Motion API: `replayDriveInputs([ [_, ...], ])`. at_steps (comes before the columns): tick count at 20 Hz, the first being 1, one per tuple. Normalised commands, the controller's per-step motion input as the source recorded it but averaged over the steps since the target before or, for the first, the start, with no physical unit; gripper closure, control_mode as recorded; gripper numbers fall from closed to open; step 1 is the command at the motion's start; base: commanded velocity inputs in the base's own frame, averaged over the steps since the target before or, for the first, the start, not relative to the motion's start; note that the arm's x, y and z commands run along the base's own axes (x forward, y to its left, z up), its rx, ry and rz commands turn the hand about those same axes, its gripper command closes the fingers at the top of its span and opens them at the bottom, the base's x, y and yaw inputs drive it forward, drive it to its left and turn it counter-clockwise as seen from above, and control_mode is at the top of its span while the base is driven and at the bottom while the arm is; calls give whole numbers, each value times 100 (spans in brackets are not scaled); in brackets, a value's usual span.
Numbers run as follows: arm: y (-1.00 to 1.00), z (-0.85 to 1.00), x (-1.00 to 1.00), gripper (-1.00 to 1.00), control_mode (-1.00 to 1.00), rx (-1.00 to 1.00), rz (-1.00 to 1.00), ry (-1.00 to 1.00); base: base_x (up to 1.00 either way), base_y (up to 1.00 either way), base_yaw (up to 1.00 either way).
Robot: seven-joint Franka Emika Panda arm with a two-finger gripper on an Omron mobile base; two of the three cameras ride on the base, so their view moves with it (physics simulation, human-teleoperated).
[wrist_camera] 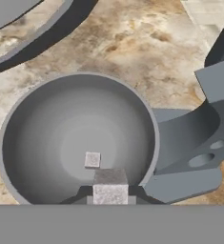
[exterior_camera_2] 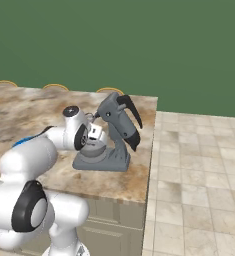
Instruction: Add butter and sugar cubes to the stand mixer bowl and then turn on the stand mixer to begin making frosting.
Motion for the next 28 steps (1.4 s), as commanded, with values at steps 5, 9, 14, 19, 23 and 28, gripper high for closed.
replayDriveInputs([
  [5, 2, -2, 23, 100, -100, 0, 0, 0, 0, 0, 0],
  [9, 0, 0, 0, 100, -100, 0, 0, 0, 0, 0, 0],
  [14, 0, 0, 0, 100, -100, 0, 0, 0, 0, 0, 0],
  [19, 0, 0, 0, -100, -100, 0, 0, 0, 0, 0, 0],
  [23, 0, 0, 0, -100, -100, 0, 0, 0, 0, 0, 0],
  [28, 0, 0, 0, -100, -100, 0, 0, 0, 0, 0, 0],
])
